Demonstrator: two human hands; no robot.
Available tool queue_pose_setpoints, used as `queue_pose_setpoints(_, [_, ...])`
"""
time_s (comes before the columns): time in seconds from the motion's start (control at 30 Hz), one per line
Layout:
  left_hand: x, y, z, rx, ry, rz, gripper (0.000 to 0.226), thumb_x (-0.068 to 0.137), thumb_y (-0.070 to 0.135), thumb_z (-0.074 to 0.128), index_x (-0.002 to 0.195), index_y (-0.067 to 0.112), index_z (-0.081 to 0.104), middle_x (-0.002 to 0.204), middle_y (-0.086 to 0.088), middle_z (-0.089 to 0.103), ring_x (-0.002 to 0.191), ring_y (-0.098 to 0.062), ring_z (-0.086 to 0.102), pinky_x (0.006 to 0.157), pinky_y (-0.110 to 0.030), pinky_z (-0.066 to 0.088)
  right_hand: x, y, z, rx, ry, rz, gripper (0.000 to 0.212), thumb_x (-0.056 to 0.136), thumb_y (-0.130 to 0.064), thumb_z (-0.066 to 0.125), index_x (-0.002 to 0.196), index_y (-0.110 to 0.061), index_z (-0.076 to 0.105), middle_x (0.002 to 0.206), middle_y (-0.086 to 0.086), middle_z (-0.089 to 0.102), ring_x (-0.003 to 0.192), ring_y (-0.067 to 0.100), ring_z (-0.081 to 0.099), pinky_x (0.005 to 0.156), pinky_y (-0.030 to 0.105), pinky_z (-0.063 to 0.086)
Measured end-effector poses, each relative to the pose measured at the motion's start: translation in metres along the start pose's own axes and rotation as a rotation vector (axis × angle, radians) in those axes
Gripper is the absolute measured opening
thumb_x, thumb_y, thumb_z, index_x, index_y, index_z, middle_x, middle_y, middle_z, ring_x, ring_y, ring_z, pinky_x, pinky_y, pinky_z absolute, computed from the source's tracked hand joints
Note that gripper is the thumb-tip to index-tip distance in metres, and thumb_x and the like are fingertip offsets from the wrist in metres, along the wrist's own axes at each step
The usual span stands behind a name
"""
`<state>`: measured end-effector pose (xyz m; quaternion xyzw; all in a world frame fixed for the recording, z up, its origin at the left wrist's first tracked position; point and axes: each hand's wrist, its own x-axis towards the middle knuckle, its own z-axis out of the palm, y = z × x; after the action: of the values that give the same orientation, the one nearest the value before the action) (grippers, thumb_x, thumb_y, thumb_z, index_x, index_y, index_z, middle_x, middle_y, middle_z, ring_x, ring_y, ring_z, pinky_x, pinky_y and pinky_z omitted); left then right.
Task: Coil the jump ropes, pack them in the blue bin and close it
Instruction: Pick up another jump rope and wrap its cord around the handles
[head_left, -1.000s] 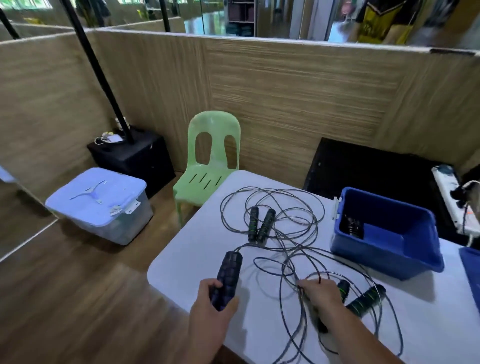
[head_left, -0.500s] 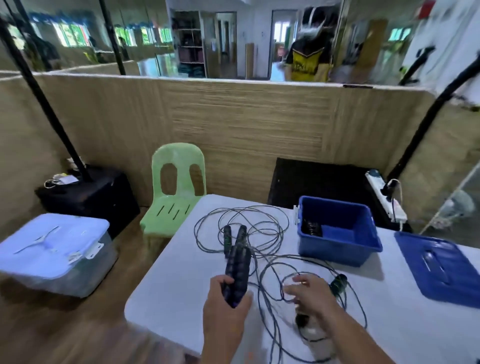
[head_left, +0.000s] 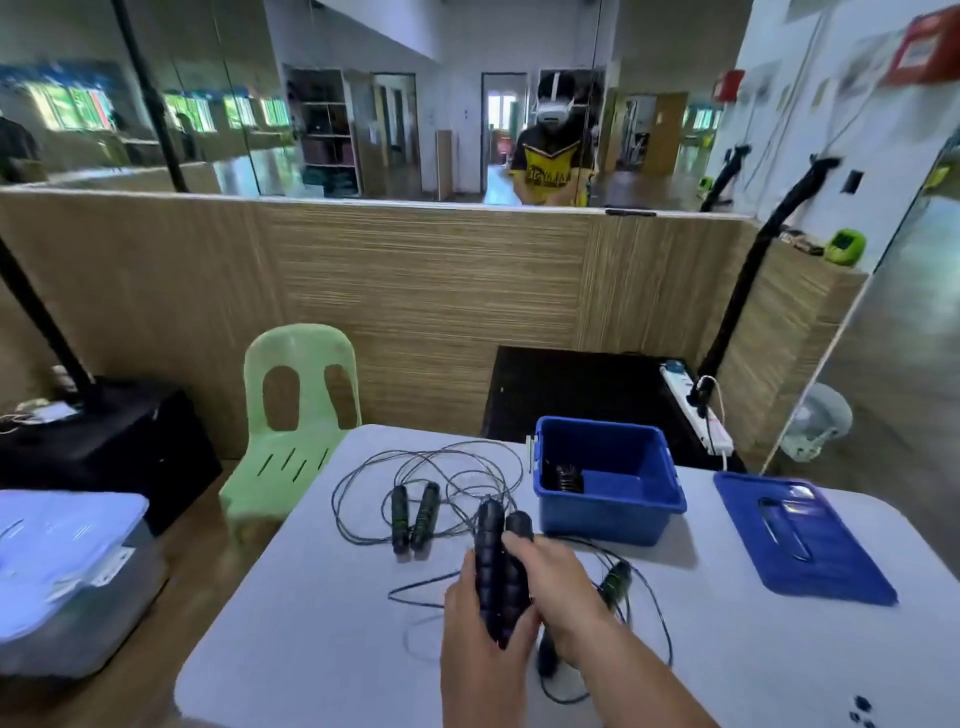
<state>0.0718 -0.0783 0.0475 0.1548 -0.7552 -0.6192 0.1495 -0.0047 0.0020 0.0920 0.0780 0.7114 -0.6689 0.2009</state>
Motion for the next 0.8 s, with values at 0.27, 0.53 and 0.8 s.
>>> queue_pose_setpoints(0.27, [-0.012, -0.002, 0.036, 0.147, 0.080, 0.071, 0.058, 0.092, 0.053, 0.048, 0.147, 0.050, 0.029, 0.146, 0.006, 0.051, 0.130, -0.011, 0.052, 0.107, -0.033, 0.047, 0.011, 0.006, -0.031, 0.023, 0.037, -0.033, 0.030, 0.095, -0.043, 0.059, 0.099, -0.017, 0.073, 0.092, 0.005, 0.079, 0.091, 0.024, 0.076, 0.093, 0.051, 0.058])
queue_pose_setpoints(0.53, [-0.023, 0.014, 0.071, 0.154, 0.119, 0.023, 0.056, 0.097, 0.034, 0.055, 0.149, 0.037, 0.033, 0.128, 0.034, 0.039, 0.114, 0.015, 0.047, 0.086, 0.005, 0.032, 0.011, 0.004, -0.055, 0.046, 0.042, -0.019, 0.017, 0.101, -0.039, 0.054, 0.109, -0.025, 0.060, 0.106, 0.006, 0.071, 0.098, 0.022, 0.070, 0.091, 0.043, 0.056])
queue_pose_setpoints(0.8, [-0.022, 0.018, 0.092, 0.350, -0.021, 0.077, 0.077, 0.098, 0.026, 0.056, 0.143, 0.054, -0.001, 0.132, 0.030, 0.031, 0.115, 0.029, 0.032, 0.089, 0.003, 0.034, 0.019, 0.000, -0.072, 0.057, -0.019, 0.011, 0.044, 0.078, -0.059, 0.073, 0.099, -0.020, 0.073, 0.091, 0.002, 0.077, 0.088, 0.019, 0.074, 0.089, 0.041, 0.059])
